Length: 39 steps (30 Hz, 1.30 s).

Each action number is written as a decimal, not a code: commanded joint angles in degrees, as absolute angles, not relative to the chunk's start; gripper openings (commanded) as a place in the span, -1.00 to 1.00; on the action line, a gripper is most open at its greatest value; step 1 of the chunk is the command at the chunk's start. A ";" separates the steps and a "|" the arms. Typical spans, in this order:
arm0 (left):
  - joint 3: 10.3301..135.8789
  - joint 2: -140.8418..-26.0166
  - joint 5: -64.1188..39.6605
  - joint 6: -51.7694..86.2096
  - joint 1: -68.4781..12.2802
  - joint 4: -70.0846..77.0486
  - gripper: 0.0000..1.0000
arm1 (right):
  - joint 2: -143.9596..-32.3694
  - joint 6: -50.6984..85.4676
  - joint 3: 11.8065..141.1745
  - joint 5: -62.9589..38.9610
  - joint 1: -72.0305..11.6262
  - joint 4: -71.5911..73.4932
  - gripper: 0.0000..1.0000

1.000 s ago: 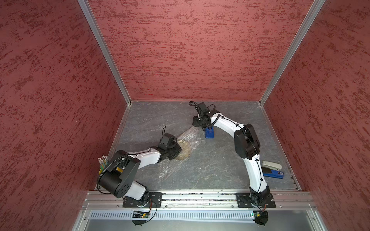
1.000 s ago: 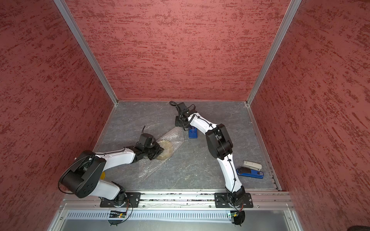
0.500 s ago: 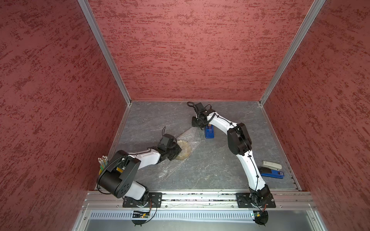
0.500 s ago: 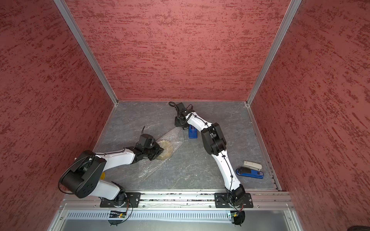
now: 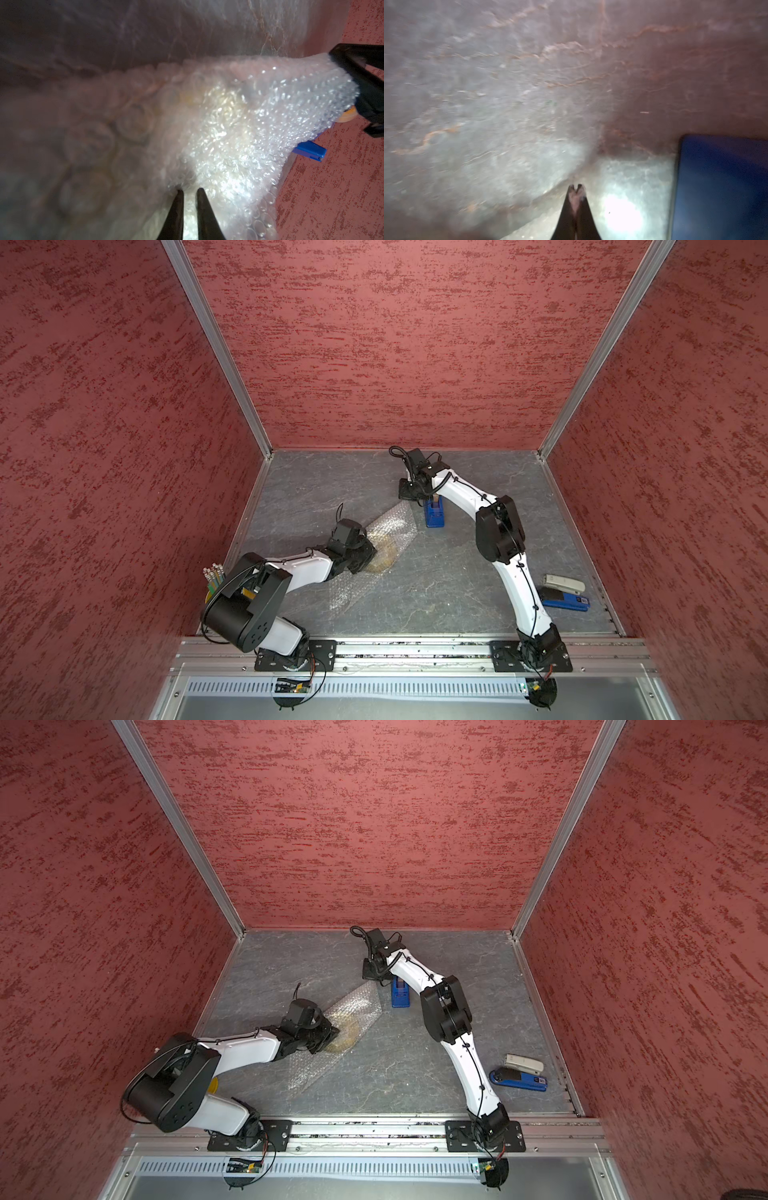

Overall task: Wrap dinner plates in bubble wrap
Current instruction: Wrap the plate in the bubble wrap.

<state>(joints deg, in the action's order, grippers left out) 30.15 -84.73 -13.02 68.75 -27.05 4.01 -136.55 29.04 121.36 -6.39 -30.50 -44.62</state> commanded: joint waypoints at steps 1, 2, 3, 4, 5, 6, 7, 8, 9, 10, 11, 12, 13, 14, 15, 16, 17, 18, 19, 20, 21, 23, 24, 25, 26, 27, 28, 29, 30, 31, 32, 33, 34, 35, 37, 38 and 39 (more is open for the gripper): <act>28.41 -85.83 -11.38 68.99 -27.16 0.48 -0.69 | -127.40 32.12 118.44 -10.17 -31.99 -41.26 -1.00; 28.30 -85.79 -11.43 69.08 -27.16 0.82 -0.69 | -125.28 33.55 115.40 -11.50 -32.67 -38.68 -1.00; 28.13 -85.88 -11.48 69.29 -27.17 1.16 -0.69 | -123.19 35.05 112.34 -12.51 -33.52 -36.25 -1.00; 27.89 -85.92 -11.60 69.46 -27.20 1.59 -0.69 | -121.52 36.35 109.88 -13.15 -34.31 -34.15 -1.00; 27.70 -85.96 -11.69 69.69 -27.16 2.07 -0.69 | -119.86 37.99 107.27 -13.54 -35.35 -32.27 -1.00; 27.53 -86.09 -11.72 69.85 -27.16 2.52 -0.69 | -118.38 39.55 104.78 -13.68 -36.43 -30.50 -1.00; 27.43 -86.11 -11.78 69.96 -27.16 2.78 -0.69 | -117.34 40.86 102.55 -13.78 -37.44 -29.05 -1.00; 27.25 -86.14 -11.87 70.05 -27.16 3.21 -0.69 | -116.02 42.47 99.96 -14.07 -38.76 -27.01 -1.00; 27.02 -86.23 -11.95 70.22 -27.16 3.71 -0.70 | -114.94 44.21 97.62 -14.32 -39.99 -24.74 -1.00; 26.82 -86.14 -12.09 70.35 -27.14 4.22 -0.70 | -114.11 45.84 95.23 -14.56 -41.03 -22.80 -1.00; 26.57 -86.12 -12.07 70.49 -27.16 4.60 -0.70 | -113.32 47.57 92.73 -14.96 -42.12 -20.81 -1.00; 26.38 -86.07 -12.06 70.66 -27.16 4.90 -0.71 | -112.91 49.26 90.64 -15.31 -42.94 -19.30 -1.00; 26.20 -85.84 -11.98 70.75 -27.15 5.09 -0.71 | -112.38 51.20 88.32 -15.46 -43.79 -17.71 -1.00; 25.98 -85.55 -11.79 70.88 -27.16 5.19 -0.73 | -111.93 52.81 85.97 -15.69 -44.70 -15.72 -1.00; 25.72 -85.25 -11.65 71.00 -27.16 5.48 -0.74 | -111.57 53.88 84.19 -15.51 -45.47 -14.38 -1.00; 25.34 -84.82 -11.48 71.25 -27.16 5.85 -0.75 | -111.45 54.87 82.54 -15.22 -46.19 -13.46 -1.00; 24.91 -84.26 -11.26 71.57 -27.16 6.30 -0.75 | -111.57 55.54 81.26 -15.21 -46.72 -13.01 -1.00; 24.58 -83.79 -11.03 71.75 -27.16 6.48 -0.76 | -111.77 56.30 80.31 -15.21 -47.02 -12.85 -1.00; 24.23 -83.24 -10.76 71.94 -27.16 6.68 -0.76 | -112.09 57.33 79.19 -15.54 -47.26 -12.36 -1.00; 23.94 -82.62 -10.49 72.05 -27.16 6.81 -0.76 | -112.34 58.39 77.81 -16.20 -47.41 -11.21 -1.00; 23.79 -82.17 -10.36 72.14 -27.16 6.78 -0.76 | -112.56 59.10 76.52 -16.78 -47.53 -10.11 -1.00; 23.56 -81.12 -10.13 72.25 -27.16 6.77 -0.76 | -112.73 60.26 74.15 -17.27 -47.80 -8.03 -1.00; 23.55 -80.80 -10.11 72.25 -27.09 6.68 -0.76 | -112.83 60.52 73.46 -17.40 -47.81 -7.52 -1.00; 23.50 -80.33 -10.38 72.33 -27.07 6.68 -0.75 | -112.95 60.57 72.86 -17.28 -47.81 -7.53 -1.00; 23.60 -79.81 -10.60 72.42 -26.86 6.47 -0.74 | -113.11 60.71 72.38 -16.99 -47.81 -7.70 -1.00; 23.71 -79.30 -10.87 72.55 -26.66 6.06 -0.73 | -113.26 60.53 72.18 -16.65 -47.81 -8.06 -1.00; 23.83 -78.55 -11.05 72.66 -26.34 5.41 -0.71 | -113.38 60.33 72.09 -16.08 -47.77 -8.69 -1.00; 23.95 -77.54 -11.08 72.75 -25.92 4.41 -0.70 | -113.70 60.21 71.95 -15.59 -47.73 -9.20 -1.00; 23.99 -76.72 -11.10 72.76 -25.48 3.45 -0.70 | -113.93 60.14 71.77 -15.47 -47.72 -9.36 -1.00; 24.07 -75.67 -11.16 72.82 -24.96 2.28 -0.70 | -114.23 60.23 71.69 -15.53 -47.64 -9.43 -1.00; 24.15 -74.69 -11.16 72.60 -24.34 1.20 -0.70 | -114.62 60.22 71.50 -15.56 -47.64 -9.50 -1.00; 24.08 -73.84 -11.14 72.31 -23.90 0.45 -0.70 | -114.84 60.21 71.40 -15.56 -47.55 -9.44 -1.00; 24.00 -73.14 -10.91 71.87 -23.44 -0.39 -0.70 | -114.94 60.22 71.37 -15.56 -47.55 -9.42 -1.00; 24.04 -72.66 -10.53 71.32 -23.08 -1.28 -0.70 | -114.96 60.19 71.37 -15.56 -47.48 -9.38 -1.00; 23.41 -72.64 -10.01 70.51 -22.46 -1.98 -0.72 | -114.72 59.82 72.00 -15.56 -47.46 -9.48 -1.00; 22.82 -73.04 -10.11 70.45 -22.20 -1.37 -0.74 | -114.52 59.45 72.72 -15.56 -47.46 -9.85 -1.00; 22.09 -73.52 -10.44 70.55 -21.99 -0.41 -0.76 | -114.37 59.03 73.49 -15.69 -47.46 -10.08 -1.00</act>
